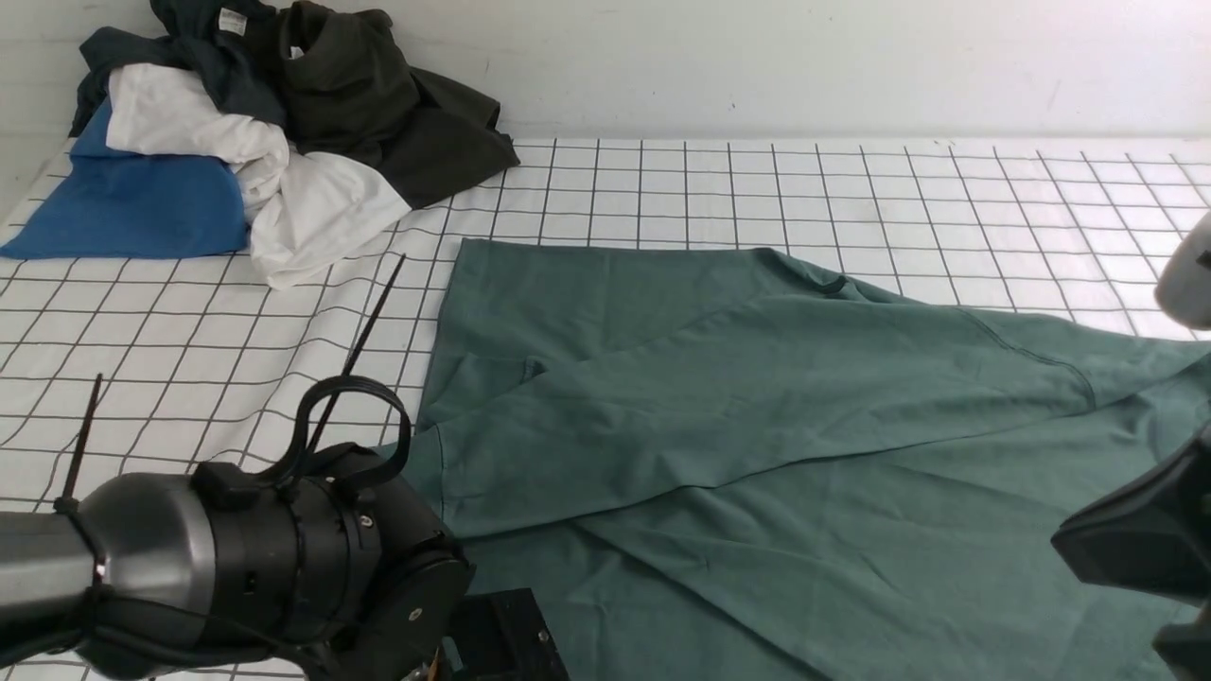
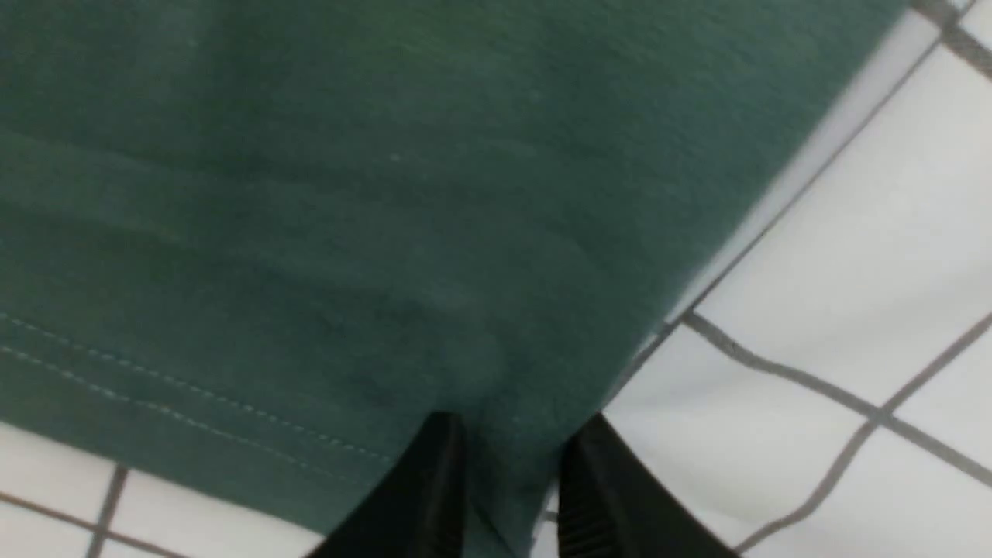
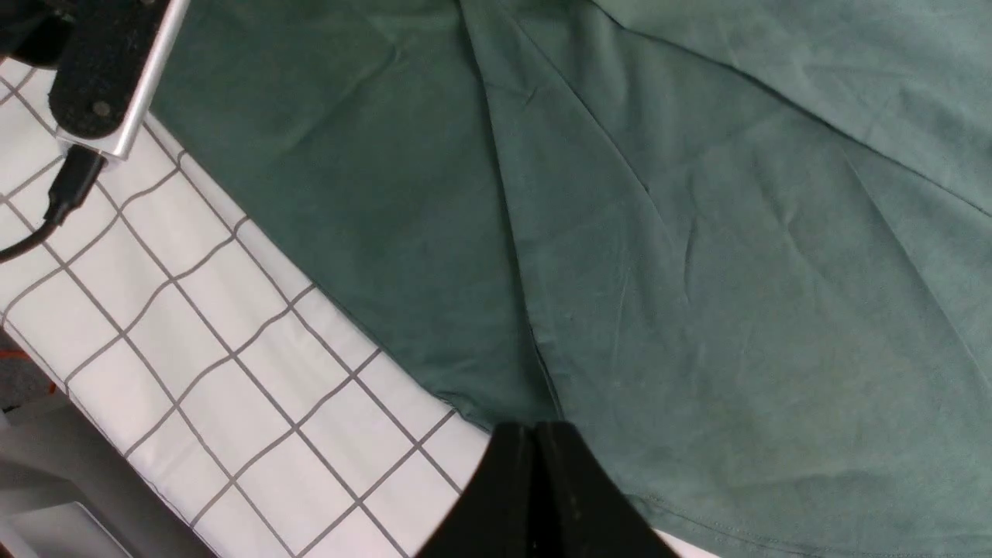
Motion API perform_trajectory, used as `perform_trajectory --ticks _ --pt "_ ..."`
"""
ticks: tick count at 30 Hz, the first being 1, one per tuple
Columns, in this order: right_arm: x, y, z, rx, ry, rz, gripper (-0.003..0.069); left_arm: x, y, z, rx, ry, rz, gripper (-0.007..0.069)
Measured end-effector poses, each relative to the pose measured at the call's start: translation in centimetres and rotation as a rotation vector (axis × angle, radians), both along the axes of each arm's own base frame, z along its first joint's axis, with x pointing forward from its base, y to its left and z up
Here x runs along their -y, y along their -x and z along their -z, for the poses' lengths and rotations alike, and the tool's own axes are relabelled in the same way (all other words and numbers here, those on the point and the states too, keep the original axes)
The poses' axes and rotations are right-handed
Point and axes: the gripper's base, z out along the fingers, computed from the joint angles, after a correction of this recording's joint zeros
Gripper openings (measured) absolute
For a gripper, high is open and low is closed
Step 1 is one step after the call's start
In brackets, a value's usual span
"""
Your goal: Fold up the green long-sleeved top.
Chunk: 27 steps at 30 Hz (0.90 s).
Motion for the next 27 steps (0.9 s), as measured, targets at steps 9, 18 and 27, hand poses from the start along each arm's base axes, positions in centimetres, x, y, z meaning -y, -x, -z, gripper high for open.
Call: perform_trajectory --ticks 9,18,27 --pt "0.0 0.0 0.0 0.000 -0.001 0.000 -0.0014 0.6 -1.2 -1.4 0.018 -0.034 0.001 0.0309" --pt "0.0 0.0 0.0 -0.001 -0.002 0.000 -0.0014 0.5 -1.3 -1.3 0.028 -0.047 0.015 0.0445" --pt "0.0 0.0 0.0 0.002 0.002 -0.008 -0.0014 1.5 -2.6 -3.7 0.040 -0.048 0.007 0.0447"
